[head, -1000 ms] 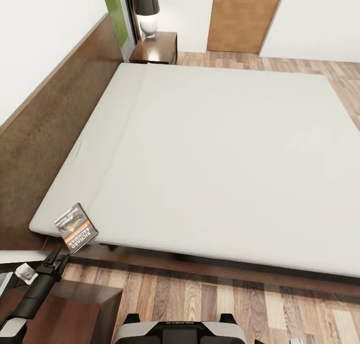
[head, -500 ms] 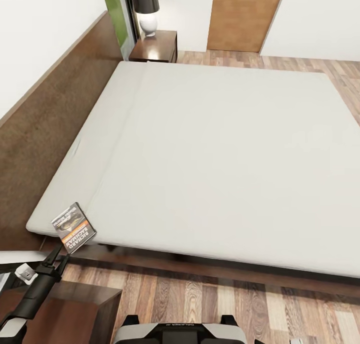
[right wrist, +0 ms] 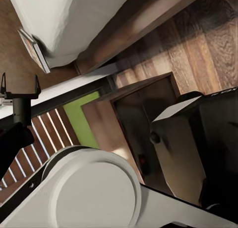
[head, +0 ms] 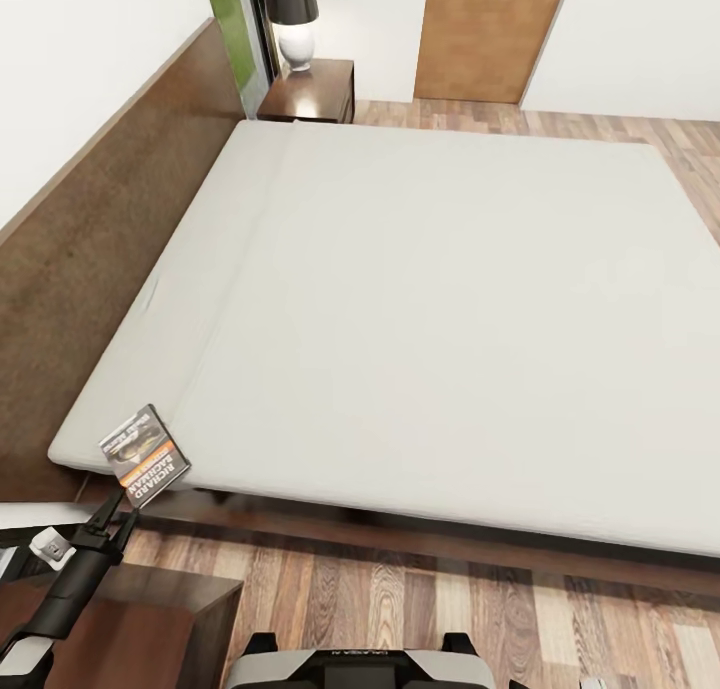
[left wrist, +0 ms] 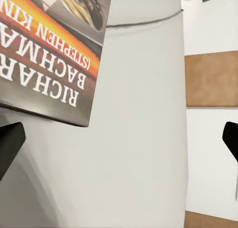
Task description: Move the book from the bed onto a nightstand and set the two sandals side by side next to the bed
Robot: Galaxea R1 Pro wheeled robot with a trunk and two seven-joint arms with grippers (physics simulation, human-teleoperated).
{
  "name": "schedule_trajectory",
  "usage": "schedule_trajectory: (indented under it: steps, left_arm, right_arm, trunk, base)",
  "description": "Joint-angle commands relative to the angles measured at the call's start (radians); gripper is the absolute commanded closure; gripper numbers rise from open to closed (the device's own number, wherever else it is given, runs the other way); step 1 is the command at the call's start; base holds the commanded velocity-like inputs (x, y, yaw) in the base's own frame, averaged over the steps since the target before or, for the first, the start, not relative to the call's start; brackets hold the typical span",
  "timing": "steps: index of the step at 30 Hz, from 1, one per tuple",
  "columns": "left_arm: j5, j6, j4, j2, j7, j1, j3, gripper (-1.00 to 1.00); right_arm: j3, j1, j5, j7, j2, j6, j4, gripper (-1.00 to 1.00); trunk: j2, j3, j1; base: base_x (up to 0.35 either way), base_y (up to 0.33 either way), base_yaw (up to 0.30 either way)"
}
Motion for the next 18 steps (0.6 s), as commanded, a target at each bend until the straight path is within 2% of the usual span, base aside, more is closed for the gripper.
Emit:
schedule_trajectory:
  steps: [1, 9, 18]
  left_arm:
    - [0.002, 0.011, 0.000, 0.000, -0.003, -0.001, 0.002, -1.00]
    - [0.002, 0.011, 0.000, 0.000, -0.003, 0.000, 0.002, -1.00]
    - [0.002, 0.011, 0.000, 0.000, -0.003, 0.000, 0.002, -1.00]
  right_arm:
    - [0.005, 0.000, -0.011, 0.000, -0.001, 0.009, 0.000, -1.00]
    - [0.005, 0.000, -0.011, 0.000, -0.001, 0.010, 0.000, -1.00]
    - [0.005, 0.000, -0.011, 0.000, -0.001, 0.010, 0.000, -1.00]
  trunk:
    - [-0.008, -0.004, 0.004]
    - [-0.064, -0.029, 0.035]
    - [-0.064, -0.029, 0.035]
  base:
    - [0.000, 0.000, 0.000]
    - [0.000, 0.000, 0.000]
    - [0.000, 0.000, 0.000]
